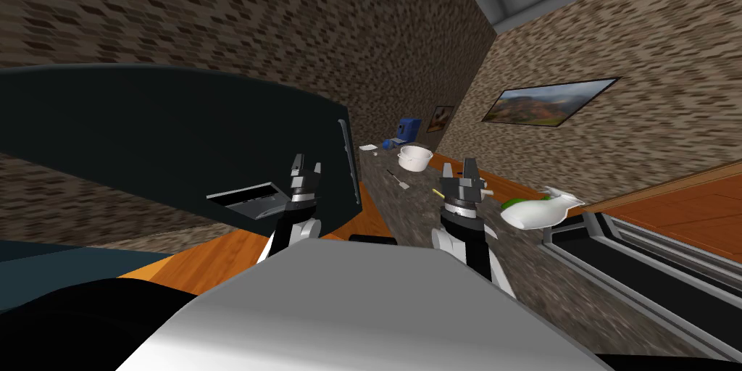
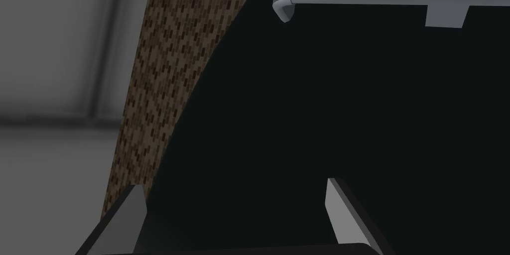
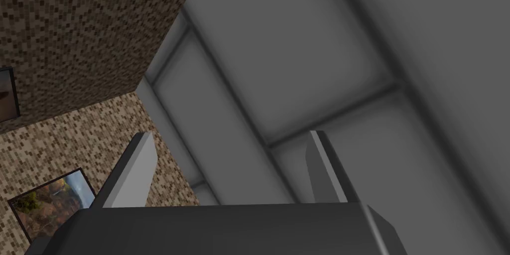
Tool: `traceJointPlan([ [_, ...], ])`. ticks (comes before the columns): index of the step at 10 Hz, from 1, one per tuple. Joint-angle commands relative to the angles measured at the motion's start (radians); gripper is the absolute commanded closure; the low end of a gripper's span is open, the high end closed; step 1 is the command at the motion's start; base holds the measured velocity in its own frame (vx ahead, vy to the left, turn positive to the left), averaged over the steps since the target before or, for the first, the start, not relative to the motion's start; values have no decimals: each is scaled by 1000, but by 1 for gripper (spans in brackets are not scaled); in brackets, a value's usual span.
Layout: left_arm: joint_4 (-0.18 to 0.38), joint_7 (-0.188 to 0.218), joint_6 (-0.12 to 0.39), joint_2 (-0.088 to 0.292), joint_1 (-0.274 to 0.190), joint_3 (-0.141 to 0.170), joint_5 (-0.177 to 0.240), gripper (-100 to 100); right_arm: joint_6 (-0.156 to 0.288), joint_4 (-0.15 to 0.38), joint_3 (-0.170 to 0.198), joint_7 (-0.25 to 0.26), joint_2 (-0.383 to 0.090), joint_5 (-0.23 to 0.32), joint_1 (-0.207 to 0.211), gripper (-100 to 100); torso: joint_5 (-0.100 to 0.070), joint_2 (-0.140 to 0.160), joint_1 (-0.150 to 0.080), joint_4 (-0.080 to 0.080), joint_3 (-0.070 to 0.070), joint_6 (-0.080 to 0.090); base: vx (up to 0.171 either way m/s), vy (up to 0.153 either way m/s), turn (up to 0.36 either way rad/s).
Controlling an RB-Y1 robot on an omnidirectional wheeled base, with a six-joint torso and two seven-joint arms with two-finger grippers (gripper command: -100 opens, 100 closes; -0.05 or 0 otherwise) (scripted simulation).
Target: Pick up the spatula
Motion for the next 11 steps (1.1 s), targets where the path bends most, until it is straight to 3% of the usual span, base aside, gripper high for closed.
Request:
traceJointPlan([
  [1,0,0,0,0,0,0,0,0,16,5,-1,-8,-40,-13,-6,-100,0,0,0,0,0,0,-1,0,11],
  [3,0,0,0,0,0,0,0,0,54,18,-4,-28,-96,-42,-20,-100,0,0,-1,0,0,0,-3,-4,23],
  [7,0,0,0,0,0,0,0,0,173,61,-13,-96,-187,-146,-66,-100,0,0,-1,0,0,0,-5,-7,36],
  [8,0,0,0,0,0,0,0,0,186,61,-13,-96,-187,-146,-66,-100,0,0,-1,0,0,0,-4,-6,15],
  [10,0,0,0,0,0,0,0,0,251,88,-19,-142,-224,-212,-96,-100,0,0,-1,0,0,0,-4,-6,43],
  [11,0,0,0,0,0,0,0,0,274,88,-19,-142,-224,-214,-96,-100,0,0,-1,0,0,0,-3,-7,17],
])
